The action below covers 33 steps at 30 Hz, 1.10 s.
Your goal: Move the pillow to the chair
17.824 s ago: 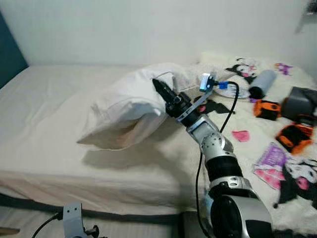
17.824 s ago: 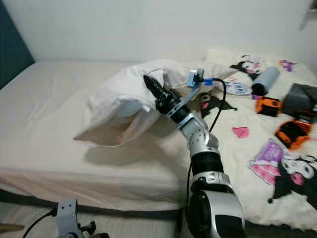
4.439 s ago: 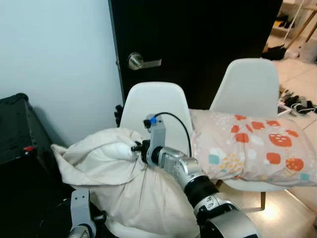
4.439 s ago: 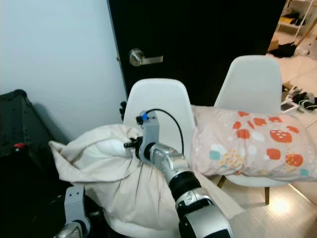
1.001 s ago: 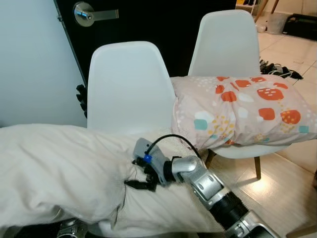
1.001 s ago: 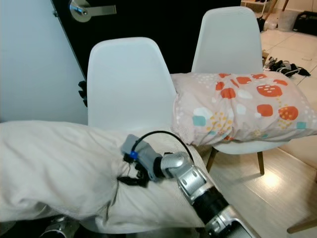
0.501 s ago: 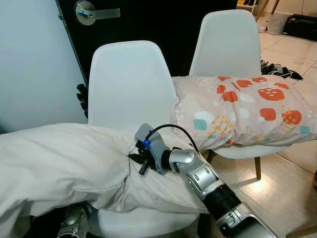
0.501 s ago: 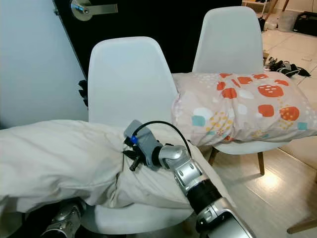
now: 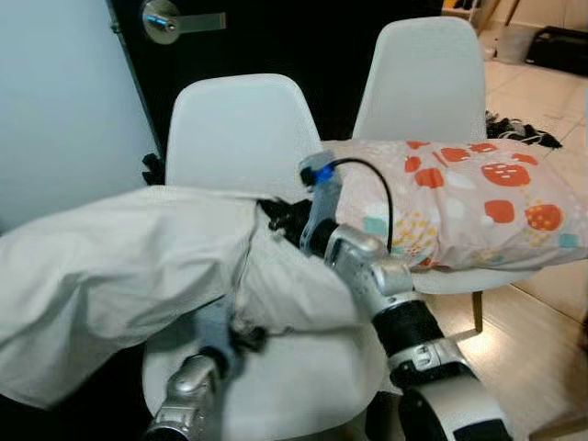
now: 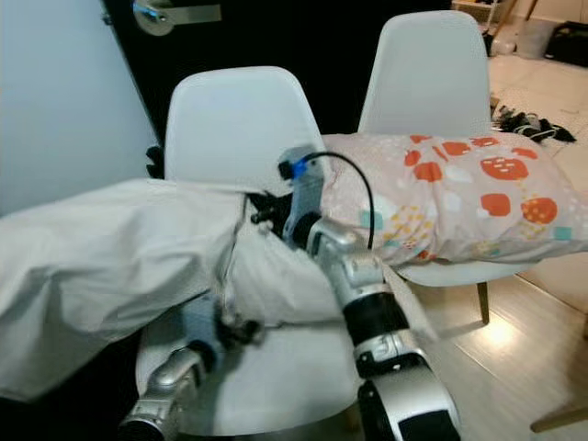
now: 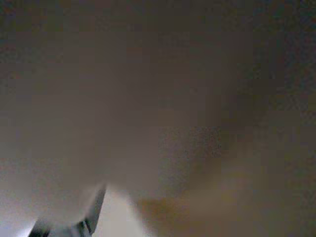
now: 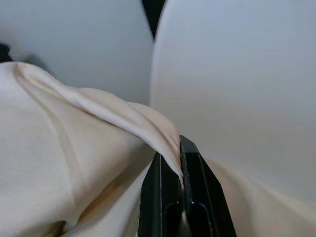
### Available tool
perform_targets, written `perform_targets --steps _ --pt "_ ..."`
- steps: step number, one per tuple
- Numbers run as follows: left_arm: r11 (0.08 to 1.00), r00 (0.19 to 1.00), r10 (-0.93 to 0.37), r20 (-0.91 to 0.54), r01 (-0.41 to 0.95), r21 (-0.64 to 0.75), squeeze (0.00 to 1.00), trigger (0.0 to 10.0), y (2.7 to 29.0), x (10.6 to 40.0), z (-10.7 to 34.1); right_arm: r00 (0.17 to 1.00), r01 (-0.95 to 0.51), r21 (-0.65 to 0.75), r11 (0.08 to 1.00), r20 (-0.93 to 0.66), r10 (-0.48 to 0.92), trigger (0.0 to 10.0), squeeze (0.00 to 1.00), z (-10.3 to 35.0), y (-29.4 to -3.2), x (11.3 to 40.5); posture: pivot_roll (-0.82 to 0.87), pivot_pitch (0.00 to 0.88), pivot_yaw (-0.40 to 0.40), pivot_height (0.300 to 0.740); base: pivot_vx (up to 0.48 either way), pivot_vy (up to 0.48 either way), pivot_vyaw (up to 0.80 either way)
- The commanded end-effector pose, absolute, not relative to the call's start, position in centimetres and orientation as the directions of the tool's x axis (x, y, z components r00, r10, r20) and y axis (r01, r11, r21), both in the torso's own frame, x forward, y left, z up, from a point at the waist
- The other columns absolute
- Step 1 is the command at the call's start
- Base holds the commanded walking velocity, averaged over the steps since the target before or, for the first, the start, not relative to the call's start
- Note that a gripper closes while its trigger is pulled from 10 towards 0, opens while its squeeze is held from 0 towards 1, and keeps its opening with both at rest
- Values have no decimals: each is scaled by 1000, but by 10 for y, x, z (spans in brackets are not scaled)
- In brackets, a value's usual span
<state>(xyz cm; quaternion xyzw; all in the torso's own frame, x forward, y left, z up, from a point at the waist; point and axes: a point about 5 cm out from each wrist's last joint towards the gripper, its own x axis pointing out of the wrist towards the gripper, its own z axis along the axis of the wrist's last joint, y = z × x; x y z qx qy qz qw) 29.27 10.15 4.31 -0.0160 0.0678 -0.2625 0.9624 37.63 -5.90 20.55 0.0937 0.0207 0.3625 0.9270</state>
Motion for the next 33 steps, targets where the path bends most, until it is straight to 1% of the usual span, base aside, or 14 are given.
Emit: perform_targets --steps 1,5,7,12,13,15,17,18,19,20,21,25,28,33 --pt "797 792 -602 -100 604 -8 0 10000 91 289 53 754 -642 239 728 22 657 0 0 202 -63 379 -41 81 28 510 0 0 0" --pt "709 714 -695 -79 700 92 0 10000 85 283 70 770 -620 301 725 53 636 0 0 206 -66 381 -42 84 28 510 0 0 0" --pt "693 701 -710 -73 713 111 0 10000 84 282 75 776 -611 321 724 63 627 0 0 207 -66 382 -42 84 28 510 0 0 0" --pt "613 611 -788 70 771 174 0 10000 74 275 128 842 -518 374 769 66 535 0 0 210 -80 391 -41 83 28 510 0 0 0" --pt "613 611 -788 70 771 174 0 10000 74 275 128 842 -518 374 769 66 535 0 0 210 -80 391 -41 83 28 510 0 0 0" --pt "630 602 -776 187 755 183 0 10000 74 277 162 850 -505 340 793 36 526 0 0 207 -81 392 -41 83 28 510 0 0 0" --pt "630 602 -776 187 755 183 0 10000 74 277 162 850 -505 340 793 36 526 0 0 207 -81 392 -41 83 28 510 0 0 0" --pt "641 593 -764 256 743 191 0 10000 75 279 183 852 -499 331 801 15 524 0 0 203 -81 392 -38 82 24 510 0 0 0" --pt "641 593 -764 256 743 191 0 10000 75 279 183 852 -499 331 801 15 524 0 0 203 -81 392 -38 82 24 510 0 0 0" --pt "646 580 -754 308 738 193 0 10000 76 279 198 855 -490 317 812 -6 518 0 0 199 -81 392 -34 81 21 510 0 0 0" --pt "656 566 -739 367 730 195 0 10000 76 280 217 868 -460 310 832 -42 495 0 0 192 -84 393 -34 80 21 510 0 0 0" --pt "667 546 -719 430 716 205 0 10000 77 279 241 894 -389 321 863 -93 438 0 0 181 -90 394 -34 74 23 510 0 0 0" --pt "680 560 -708 431 705 201 0 10000 75 279 242 903 -371 338 865 -87 421 0 0 181 -93 395 -36 72 23 510 0 0 0" --pt "765 649 -621 440 625 157 0 10000 78 288 246 872 -452 245 858 -80 483 0 0 181 -83 392 -38 68 22 510 0 0 0"
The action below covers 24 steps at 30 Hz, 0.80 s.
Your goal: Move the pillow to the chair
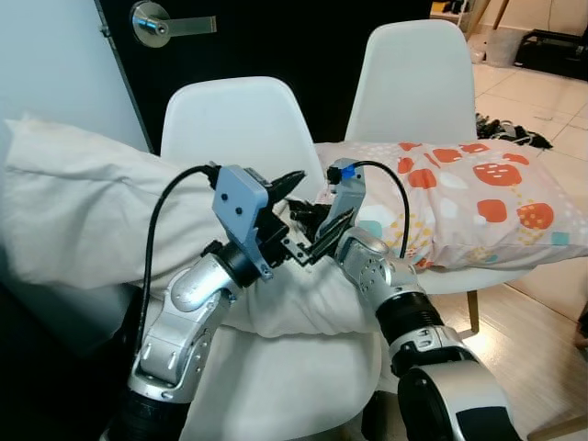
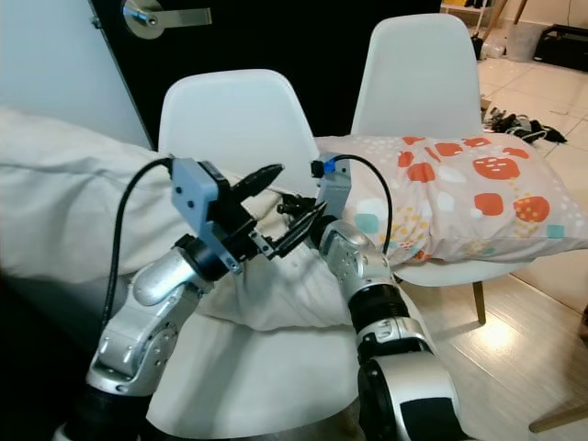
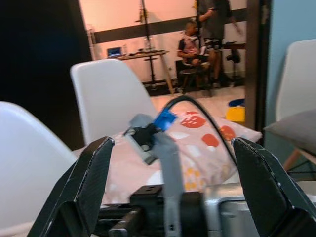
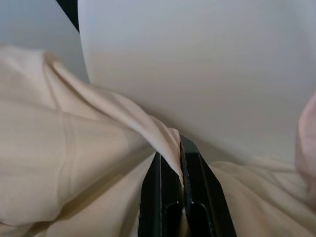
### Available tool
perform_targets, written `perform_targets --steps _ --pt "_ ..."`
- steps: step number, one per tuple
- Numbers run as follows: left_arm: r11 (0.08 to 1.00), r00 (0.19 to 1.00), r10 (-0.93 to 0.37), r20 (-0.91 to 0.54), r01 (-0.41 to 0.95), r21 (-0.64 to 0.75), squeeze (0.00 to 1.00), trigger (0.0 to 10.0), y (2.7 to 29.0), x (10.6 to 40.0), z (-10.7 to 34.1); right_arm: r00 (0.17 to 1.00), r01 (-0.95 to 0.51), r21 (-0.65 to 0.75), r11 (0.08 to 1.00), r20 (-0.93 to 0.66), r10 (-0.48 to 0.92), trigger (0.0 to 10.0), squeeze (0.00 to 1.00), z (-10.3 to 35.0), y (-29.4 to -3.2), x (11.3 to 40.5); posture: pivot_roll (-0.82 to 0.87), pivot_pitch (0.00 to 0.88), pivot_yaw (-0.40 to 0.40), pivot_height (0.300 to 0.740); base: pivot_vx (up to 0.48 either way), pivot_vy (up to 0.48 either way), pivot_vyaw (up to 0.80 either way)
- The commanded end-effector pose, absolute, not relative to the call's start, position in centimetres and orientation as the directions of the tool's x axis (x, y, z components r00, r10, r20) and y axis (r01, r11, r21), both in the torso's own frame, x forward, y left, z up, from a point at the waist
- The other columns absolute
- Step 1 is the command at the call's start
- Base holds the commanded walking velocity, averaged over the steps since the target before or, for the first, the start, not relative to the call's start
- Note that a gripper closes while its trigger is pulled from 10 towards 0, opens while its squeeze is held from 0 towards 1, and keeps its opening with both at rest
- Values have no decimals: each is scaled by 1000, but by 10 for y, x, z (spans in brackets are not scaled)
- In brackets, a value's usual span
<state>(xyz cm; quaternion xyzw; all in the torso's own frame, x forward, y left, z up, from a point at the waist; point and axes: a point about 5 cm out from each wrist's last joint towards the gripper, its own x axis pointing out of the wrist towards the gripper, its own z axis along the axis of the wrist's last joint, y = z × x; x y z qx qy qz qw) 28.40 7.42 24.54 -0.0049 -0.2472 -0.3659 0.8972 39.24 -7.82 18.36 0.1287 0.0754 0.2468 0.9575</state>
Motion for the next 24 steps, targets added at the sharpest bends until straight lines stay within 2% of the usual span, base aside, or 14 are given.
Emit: perform_targets --steps 1,2,4,7,9,11,12,13,15,16,17,24 --pt "794 674 -582 455 592 138 0 10000 82 291 250 849 -503 156 850 -95 520 0 0 178 -79 389 -39 70 23 510 0 0 0" --pt "794 674 -582 455 592 138 0 10000 82 291 250 849 -503 156 850 -95 520 0 0 178 -79 389 -39 70 23 510 0 0 0" --pt "840 718 -513 471 533 103 0 10000 92 297 258 832 -534 37 844 -151 533 0 0 169 -76 385 -38 70 21 510 0 0 0" --pt "869 746 -468 474 487 90 0 10000 99 300 263 843 -517 -38 855 -193 502 0 0 160 -79 385 -37 73 20 510 0 0 0" --pt "869 746 -468 474 487 90 0 10000 99 300 263 843 -517 -38 855 -193 502 0 0 160 -79 385 -37 73 20 510 0 0 0" --pt "901 782 -413 467 426 81 0 10000 108 304 264 818 -555 -135 821 -264 510 0 0 146 -78 379 -38 80 22 510 0 0 0" --pt "901 782 -413 467 426 81 0 10000 108 304 264 818 -555 -135 821 -264 510 0 0 146 -78 379 -38 80 22 510 0 0 0" --pt "914 800 -386 461 399 72 0 10000 112 305 263 785 -597 -151 788 -314 535 0 0 137 -75 374 -38 80 22 510 0 0 0" --pt "914 800 -386 461 399 72 0 10000 112 305 263 785 -597 -151 788 -314 535 0 0 137 -75 374 -38 80 22 510 0 0 0" --pt "920 809 -372 455 388 61 0 10000 113 306 262 744 -639 -140 756 -362 561 10000 0 127 -72 368 -45 87 26 510 0 0 0" --pt "924 820 -360 444 379 49 0 10000 113 307 260 719 -653 -120 748 -409 562 10000 1000 118 -70 364 -46 90 26 510 0 0 0" --pt "932 845 -343 410 359 40 0 10000 111 308 253 687 -656 -103 748 -493 534 10000 1000 103 -75 358 -47 92 24 510 0 0 0"
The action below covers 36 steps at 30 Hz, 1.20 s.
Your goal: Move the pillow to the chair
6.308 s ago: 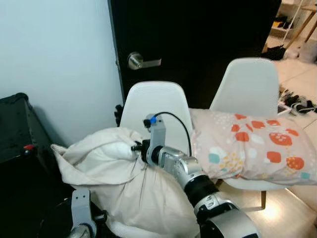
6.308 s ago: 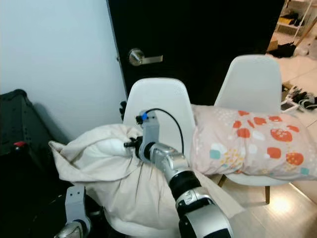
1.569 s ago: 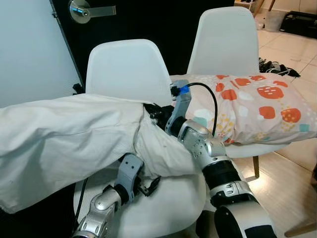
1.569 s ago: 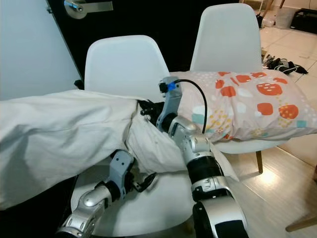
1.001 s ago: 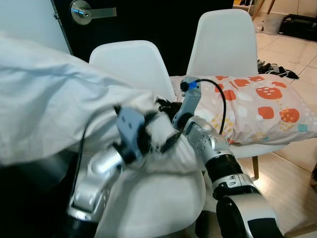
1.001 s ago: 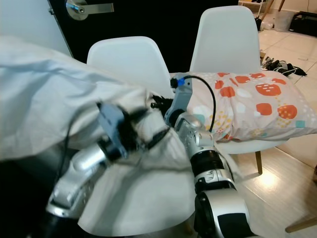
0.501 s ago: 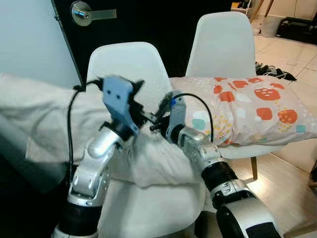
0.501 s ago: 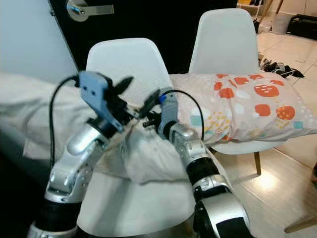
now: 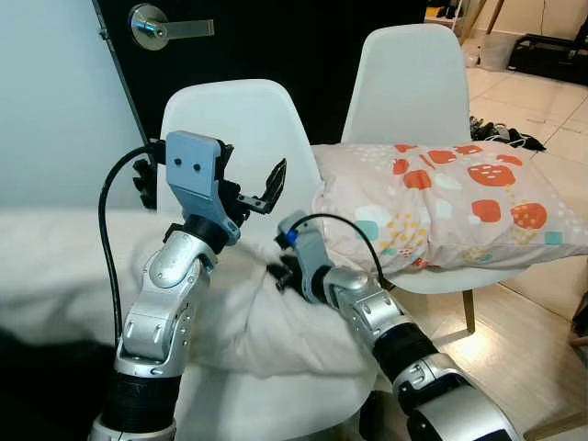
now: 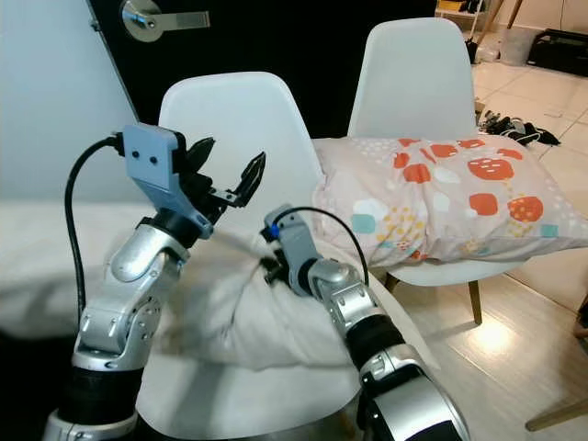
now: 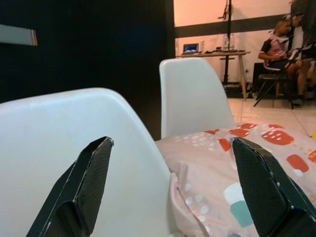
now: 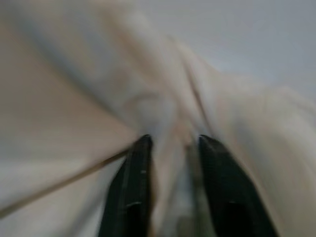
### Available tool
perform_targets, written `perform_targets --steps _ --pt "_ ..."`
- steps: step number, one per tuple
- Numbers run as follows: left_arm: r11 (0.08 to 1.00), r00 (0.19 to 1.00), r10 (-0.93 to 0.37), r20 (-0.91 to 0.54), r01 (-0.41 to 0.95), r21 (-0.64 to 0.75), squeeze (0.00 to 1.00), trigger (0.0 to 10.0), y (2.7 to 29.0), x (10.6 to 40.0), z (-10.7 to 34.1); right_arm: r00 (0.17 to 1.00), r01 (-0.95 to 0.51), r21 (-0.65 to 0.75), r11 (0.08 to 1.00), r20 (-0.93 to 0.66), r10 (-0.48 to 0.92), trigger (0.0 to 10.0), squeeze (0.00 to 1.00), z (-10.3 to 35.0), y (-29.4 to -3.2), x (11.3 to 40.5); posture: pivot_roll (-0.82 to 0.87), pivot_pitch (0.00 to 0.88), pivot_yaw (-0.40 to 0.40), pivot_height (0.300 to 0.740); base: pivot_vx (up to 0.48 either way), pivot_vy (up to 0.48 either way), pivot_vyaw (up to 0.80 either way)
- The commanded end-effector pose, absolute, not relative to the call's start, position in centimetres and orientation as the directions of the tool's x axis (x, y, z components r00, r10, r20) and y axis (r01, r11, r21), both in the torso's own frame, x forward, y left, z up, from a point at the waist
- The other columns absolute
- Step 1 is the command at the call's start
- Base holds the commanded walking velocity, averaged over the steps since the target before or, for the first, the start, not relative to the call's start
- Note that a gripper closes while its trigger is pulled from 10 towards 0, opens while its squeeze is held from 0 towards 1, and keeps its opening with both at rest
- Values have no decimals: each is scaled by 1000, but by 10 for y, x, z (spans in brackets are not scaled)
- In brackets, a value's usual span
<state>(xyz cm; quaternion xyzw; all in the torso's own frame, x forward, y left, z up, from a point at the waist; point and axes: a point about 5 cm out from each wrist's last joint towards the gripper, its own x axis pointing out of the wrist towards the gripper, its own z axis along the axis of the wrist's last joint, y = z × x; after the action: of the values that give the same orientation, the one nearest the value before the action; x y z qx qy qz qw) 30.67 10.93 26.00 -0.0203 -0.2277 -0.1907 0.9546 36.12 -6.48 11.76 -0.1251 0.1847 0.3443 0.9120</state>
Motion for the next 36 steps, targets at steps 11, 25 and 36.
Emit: perform_targets --steps 11,25,36 --pt "942 905 -317 285 334 -13 0 10000 107 313 218 812 -474 27 880 -373 449 10000 1000 122 -101 374 -51 92 21 510 0 0 0" --pt "993 996 -85 -30 82 -87 0 10000 153 310 115 931 -277 480 832 -79 355 10000 0 134 -152 378 -58 88 24 530 0 0 0" --pt "998 997 -52 53 54 -33 0 10000 160 321 129 951 -221 574 788 -51 305 10000 0 111 -154 369 -56 69 25 569 0 0 0"
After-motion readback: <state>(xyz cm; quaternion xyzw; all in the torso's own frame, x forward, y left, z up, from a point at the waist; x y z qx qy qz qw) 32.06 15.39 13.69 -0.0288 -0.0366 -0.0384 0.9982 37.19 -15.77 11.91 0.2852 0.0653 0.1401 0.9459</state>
